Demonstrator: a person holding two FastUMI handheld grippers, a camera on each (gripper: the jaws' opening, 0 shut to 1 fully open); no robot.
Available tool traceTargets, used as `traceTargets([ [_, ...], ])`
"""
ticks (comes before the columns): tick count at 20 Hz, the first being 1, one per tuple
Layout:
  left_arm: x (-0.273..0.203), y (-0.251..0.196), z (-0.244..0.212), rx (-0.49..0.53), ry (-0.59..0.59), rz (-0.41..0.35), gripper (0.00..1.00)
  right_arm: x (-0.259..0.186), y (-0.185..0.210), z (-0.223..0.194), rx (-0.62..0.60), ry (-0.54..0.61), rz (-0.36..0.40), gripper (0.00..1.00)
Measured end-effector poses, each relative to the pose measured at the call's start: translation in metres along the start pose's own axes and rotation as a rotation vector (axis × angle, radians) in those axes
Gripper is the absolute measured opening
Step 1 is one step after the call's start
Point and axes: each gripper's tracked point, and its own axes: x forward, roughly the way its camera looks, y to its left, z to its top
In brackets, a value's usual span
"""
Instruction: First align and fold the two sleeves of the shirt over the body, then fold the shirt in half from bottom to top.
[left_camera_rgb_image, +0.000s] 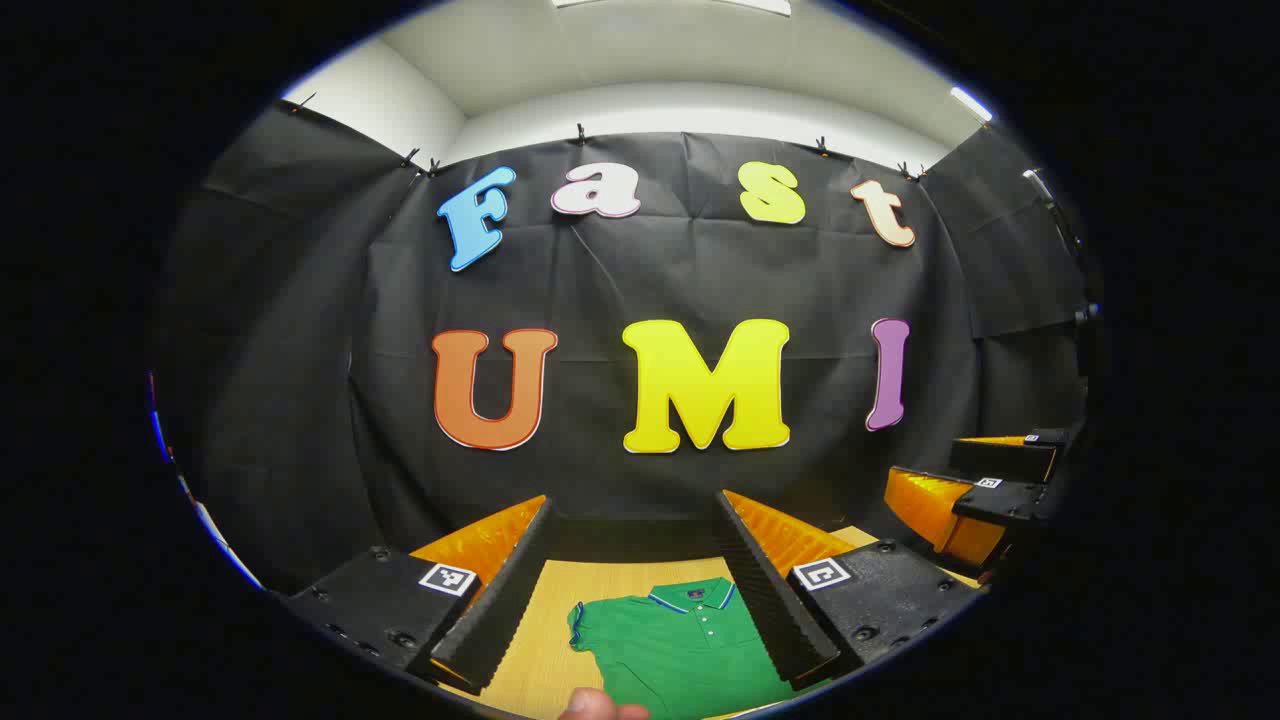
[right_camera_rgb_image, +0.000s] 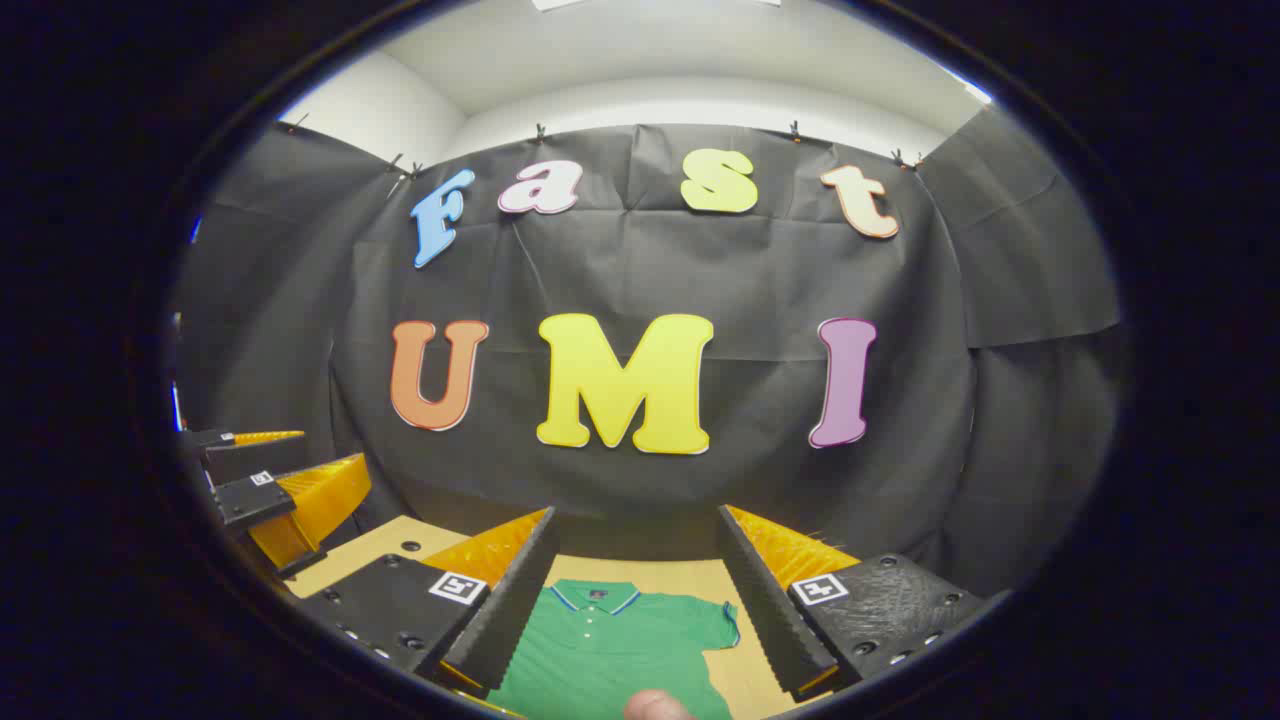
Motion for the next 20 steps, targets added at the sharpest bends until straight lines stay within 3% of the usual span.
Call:
traceTargets([
  [1, 0.001, -0.001, 0.000, 0.005, 0.001, 0.003, 0.99, 0.000, -0.002, 0.001, -0.002, -0.004, -0.002, 0.94],
  [20, 0.014, -0.017, -0.004, 0.004, 0.027, 0.020, 0.99, 0.012, -0.026, 0.007, 0.002, -0.020, 0.003, 0.95],
])
